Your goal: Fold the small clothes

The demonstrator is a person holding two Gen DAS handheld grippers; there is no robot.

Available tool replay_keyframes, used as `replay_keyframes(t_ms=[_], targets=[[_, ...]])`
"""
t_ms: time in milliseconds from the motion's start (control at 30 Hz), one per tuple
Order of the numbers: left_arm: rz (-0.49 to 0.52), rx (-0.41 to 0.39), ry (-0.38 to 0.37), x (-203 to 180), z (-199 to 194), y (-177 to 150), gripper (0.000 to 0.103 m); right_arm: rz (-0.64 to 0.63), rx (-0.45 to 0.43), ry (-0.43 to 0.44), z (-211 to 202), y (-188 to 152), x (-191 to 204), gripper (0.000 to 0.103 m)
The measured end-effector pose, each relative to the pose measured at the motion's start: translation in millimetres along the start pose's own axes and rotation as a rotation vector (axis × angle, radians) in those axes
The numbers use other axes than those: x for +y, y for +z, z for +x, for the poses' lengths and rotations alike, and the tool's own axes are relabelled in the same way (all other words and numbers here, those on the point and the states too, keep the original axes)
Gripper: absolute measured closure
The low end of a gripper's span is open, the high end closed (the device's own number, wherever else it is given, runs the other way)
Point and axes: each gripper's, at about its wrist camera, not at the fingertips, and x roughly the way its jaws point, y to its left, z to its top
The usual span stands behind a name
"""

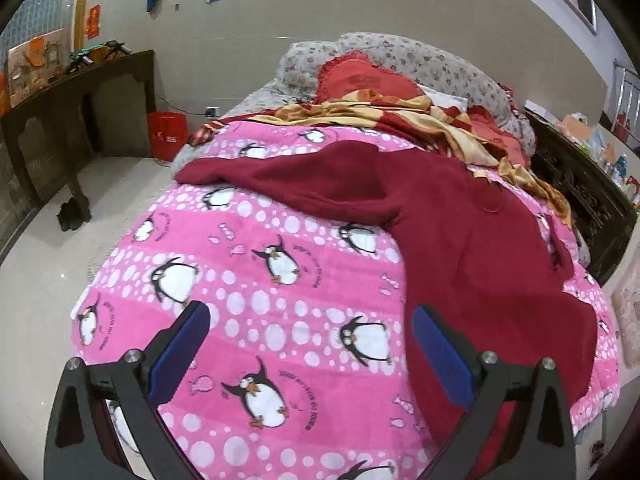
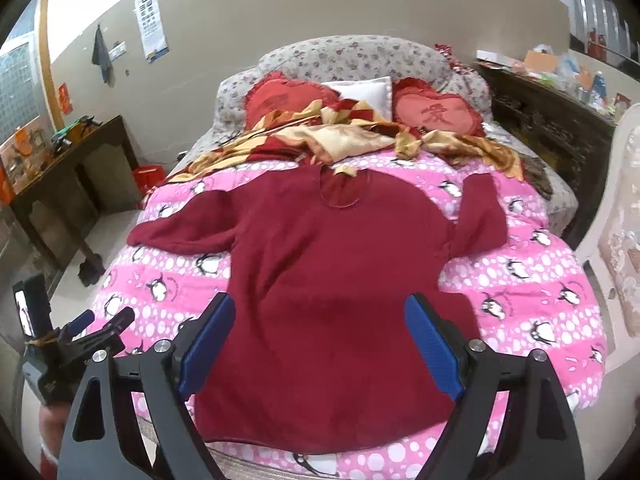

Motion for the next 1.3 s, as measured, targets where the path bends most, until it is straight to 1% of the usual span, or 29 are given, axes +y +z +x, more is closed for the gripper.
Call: replay_keyframes(t_ms=[67,167,333,467,600,667,800,900,967,1067,1167,1300], targets=[[0.015,0.002,-0.015,-4.5,-1.1,-0.6,0.0,0.013,-0.006,-0.023,-5.8,0.7,-5.7,0.007],[0.056,-0.007,-0.014,-13.7,-6.0,-3.8,0.0,0.035,0.0,-0.027,-8.3,1.9,-10.2,0.007],[0.104,-0.031,0.019,-19.4,-16.4,-11.4,0.0,0.029,0.005,-0.025,-4.5,3.8,-10.0,0.006],[0.102,-0.045,0.035,-17.9,-24.6,-10.3,0.0,0.029,0.006,0.004,-2.8,0.3,-11.1,0.006],[0.096,-0.058,0.047,-15.9,-31.2,-8.5,0.0,0.011,0.017,-0.001,-0.7,-4.5,-15.3,0.007],[0.094,-0.05,0.051,-16.2,-30.3,-8.8,0.0,0.015,0.024,0.001,0.5,-8.8,-18.4,0.007],[0.106,-0.04,0.046,-20.3,-27.3,-9.5,0.0,0.053,0.026,0.022,0.2,-17.2,-27.3,0.007],[0.105,-0.045,0.039,-22.4,-24.7,-9.7,0.0,0.063,0.036,0.018,1.5,-16.1,-31.3,0.007],[0.099,-0.035,0.031,-23.7,-20.4,-8.9,0.0,0.062,0.028,0.002,-1.0,-14.0,-32.2,0.007],[0.098,-0.032,0.02,-26.6,-15.0,-8.5,0.0,0.068,0.007,0.009,-6.9,-13.1,-32.8,0.007],[0.107,-0.022,0.022,-28.9,-10.3,-8.6,0.0,0.073,0.02,-0.003,-6.0,-13.9,-33.7,0.006],[0.105,-0.026,0.019,-26.9,-11.9,-11.6,0.0,0.058,0.029,0.029,-1.4,-13.7,-23.9,0.007]])
